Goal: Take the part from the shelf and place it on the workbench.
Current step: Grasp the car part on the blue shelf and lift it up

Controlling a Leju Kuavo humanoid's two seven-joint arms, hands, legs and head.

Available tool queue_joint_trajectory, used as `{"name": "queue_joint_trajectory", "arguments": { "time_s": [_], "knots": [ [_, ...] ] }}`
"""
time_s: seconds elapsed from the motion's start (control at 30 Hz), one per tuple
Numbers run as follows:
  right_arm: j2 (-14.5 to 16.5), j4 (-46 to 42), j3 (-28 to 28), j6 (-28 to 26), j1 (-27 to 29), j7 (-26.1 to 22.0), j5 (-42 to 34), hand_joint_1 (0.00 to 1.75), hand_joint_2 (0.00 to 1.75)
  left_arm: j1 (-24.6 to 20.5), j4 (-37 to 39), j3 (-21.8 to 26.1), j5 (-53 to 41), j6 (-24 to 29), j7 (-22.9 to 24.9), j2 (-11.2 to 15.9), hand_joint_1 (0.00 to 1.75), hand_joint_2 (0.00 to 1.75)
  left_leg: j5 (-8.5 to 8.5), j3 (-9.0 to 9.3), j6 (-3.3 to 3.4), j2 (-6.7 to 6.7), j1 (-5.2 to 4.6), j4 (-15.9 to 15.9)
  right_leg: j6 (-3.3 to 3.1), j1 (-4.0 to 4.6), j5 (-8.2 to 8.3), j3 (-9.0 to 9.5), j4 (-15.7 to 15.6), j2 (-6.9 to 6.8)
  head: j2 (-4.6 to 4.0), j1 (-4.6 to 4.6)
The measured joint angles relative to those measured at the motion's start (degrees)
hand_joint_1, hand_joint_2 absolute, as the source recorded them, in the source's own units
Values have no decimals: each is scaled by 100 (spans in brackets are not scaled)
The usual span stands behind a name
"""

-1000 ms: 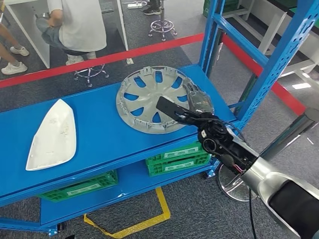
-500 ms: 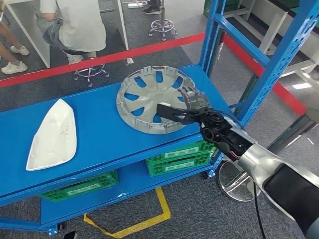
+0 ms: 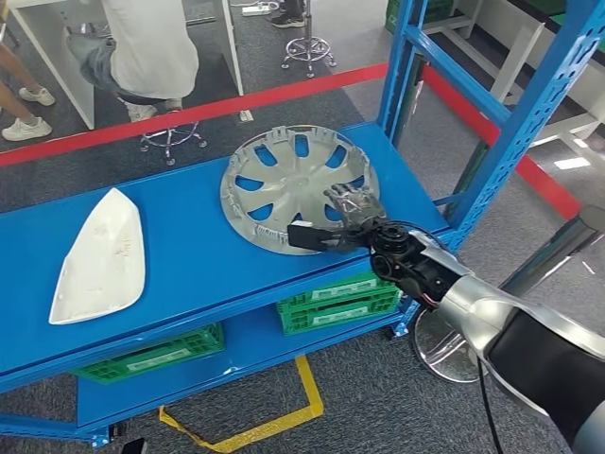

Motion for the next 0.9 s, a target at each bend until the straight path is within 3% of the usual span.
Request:
{"name": "queue_joint_trajectory", "arguments": {
  "time_s": [0.9],
  "knots": [
    [598, 556, 532, -297, -162, -816, -84, 3, 175, 14, 0, -59, 136, 3, -52, 28, 0, 0, 0, 3, 0, 0, 0, 0, 0, 0, 0, 3, 0, -1, 0, -1]
  ]
}}
